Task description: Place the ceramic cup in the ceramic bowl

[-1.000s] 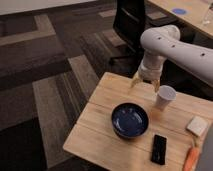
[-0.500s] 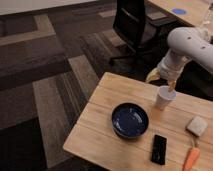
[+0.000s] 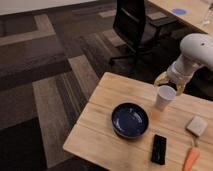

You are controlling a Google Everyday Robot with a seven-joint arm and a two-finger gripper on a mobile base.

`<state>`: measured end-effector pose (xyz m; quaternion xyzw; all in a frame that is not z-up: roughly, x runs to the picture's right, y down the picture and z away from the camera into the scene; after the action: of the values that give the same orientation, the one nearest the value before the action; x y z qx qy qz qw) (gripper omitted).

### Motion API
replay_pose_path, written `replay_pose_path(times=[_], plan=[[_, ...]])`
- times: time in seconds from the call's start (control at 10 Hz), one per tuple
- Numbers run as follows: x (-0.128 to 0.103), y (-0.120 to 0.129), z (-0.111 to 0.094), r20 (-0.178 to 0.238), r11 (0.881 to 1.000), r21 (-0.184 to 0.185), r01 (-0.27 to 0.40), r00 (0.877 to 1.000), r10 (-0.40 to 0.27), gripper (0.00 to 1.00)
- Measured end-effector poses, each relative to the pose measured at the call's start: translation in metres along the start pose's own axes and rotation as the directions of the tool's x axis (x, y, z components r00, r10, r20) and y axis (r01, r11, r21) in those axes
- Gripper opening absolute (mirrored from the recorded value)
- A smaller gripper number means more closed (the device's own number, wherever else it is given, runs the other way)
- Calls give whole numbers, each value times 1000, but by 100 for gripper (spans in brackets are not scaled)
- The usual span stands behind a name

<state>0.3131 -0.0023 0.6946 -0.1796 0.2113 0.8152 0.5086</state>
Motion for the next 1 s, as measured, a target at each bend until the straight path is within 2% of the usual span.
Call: replay_pose_path(times=[0.3,0.6,1.0], plan=[[-10,-5,14,-36,999,53,0,999,2,65],[-27,8,32,-67,993,104,48,997,-41,65],[-35,19,49,-87,987,110,121,990,-112,65]])
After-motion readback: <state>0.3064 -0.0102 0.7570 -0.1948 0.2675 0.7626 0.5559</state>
